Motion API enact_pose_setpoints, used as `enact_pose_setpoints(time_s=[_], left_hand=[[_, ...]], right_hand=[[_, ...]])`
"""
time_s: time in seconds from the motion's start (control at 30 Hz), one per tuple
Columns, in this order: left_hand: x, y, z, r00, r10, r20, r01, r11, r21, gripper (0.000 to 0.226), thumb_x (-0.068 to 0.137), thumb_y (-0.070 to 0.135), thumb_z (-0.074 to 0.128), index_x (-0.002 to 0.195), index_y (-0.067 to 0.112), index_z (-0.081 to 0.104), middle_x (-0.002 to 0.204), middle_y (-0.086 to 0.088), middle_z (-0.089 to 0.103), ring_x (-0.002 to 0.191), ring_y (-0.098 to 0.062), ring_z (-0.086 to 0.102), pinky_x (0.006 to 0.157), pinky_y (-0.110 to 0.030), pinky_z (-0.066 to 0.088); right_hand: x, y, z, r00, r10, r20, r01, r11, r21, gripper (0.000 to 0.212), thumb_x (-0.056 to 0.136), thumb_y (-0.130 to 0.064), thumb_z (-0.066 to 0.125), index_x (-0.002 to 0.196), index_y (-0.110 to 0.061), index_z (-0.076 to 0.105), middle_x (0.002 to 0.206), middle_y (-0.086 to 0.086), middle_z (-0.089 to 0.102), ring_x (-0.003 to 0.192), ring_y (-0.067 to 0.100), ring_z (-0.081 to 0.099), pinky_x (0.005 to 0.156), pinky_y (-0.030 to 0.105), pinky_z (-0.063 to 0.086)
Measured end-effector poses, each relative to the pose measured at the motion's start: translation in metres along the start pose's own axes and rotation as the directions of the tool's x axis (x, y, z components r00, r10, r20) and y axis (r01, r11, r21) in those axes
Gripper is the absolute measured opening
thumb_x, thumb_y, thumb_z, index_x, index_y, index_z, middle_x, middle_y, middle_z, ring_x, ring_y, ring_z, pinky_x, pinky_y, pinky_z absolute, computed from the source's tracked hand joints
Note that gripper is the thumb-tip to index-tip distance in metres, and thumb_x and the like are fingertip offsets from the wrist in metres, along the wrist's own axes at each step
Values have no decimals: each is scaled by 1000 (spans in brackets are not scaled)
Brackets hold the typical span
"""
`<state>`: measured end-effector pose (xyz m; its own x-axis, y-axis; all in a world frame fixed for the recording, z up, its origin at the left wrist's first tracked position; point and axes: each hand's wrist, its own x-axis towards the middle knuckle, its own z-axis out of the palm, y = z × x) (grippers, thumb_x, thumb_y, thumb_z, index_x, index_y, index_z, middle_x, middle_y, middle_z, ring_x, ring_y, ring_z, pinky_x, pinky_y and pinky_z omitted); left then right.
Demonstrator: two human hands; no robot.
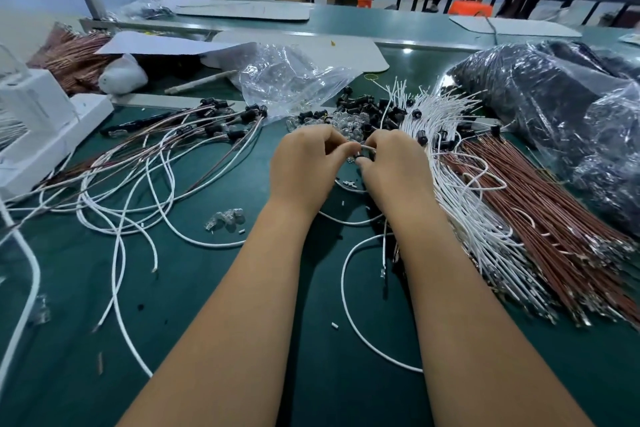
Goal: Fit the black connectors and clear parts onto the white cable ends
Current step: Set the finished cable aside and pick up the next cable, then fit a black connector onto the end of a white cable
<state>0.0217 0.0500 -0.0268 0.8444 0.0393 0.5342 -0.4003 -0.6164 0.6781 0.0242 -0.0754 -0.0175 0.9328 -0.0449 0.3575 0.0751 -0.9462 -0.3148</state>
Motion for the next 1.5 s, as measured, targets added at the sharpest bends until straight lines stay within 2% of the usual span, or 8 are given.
enact_pose_setpoints(time_s=[0.6,0.67,0.8,0.9,1.03,1.2,1.37,1.5], left_hand=[[2,-5,0,989,-102,110,119,979,-163,21,83,39,72,70,22,70,57,15,60,53,1,48,54,-22,42],[4,-7,-1,991,-119,64,128,978,-163,12,91,26,63,93,19,72,78,9,68,69,-7,56,68,-29,50],[3,-5,-2,990,-55,132,84,972,-221,54,87,-9,49,129,23,57,114,7,62,84,-7,55,75,-14,47],[2,2,0,979,-47,201,111,941,-320,41,89,-3,58,124,18,63,105,3,68,76,-9,61,71,-16,50],[3,5,-4,977,-108,183,177,891,-418,25,85,-2,67,109,3,69,99,-10,72,89,-21,69,85,-27,56],[5,-2,-5,956,-265,124,292,832,-472,17,84,2,69,97,12,71,89,-5,72,82,-13,67,81,-25,56],[9,-9,-5,916,-367,163,382,675,-631,22,87,-4,62,90,17,69,84,-2,71,80,-14,67,84,-27,55],[10,-10,-5,904,-376,202,399,578,-712,22,88,-6,60,91,14,69,82,0,71,77,-11,68,80,-23,55]], right_hand=[[8,-5,0,989,136,61,-134,991,-27,15,93,-33,57,96,-20,66,79,0,55,75,25,51,61,29,35],[7,-3,-2,991,122,59,-125,990,57,18,91,-37,60,93,-22,68,80,-2,59,76,22,53,62,28,35],[2,5,-9,997,76,18,-76,879,471,15,87,-32,67,78,-21,71,63,-10,59,63,17,57,56,29,43],[0,7,-13,995,76,58,-95,727,680,16,86,-23,69,73,-14,72,53,-8,55,56,16,52,59,40,50],[-1,6,-13,992,100,82,-129,687,715,12,84,-26,72,76,-19,69,61,-5,58,58,10,50,60,29,43],[-4,1,-16,954,81,288,-281,574,769,47,80,-64,55,101,-21,54,78,-7,52,63,7,47,60,26,34],[-6,0,-14,976,147,161,-217,637,740,20,94,-20,41,77,-16,51,65,-6,42,58,10,36,57,30,30],[-9,3,-13,992,102,68,-119,667,735,24,95,-20,51,76,-18,65,68,7,60,58,10,45,56,26,40]])
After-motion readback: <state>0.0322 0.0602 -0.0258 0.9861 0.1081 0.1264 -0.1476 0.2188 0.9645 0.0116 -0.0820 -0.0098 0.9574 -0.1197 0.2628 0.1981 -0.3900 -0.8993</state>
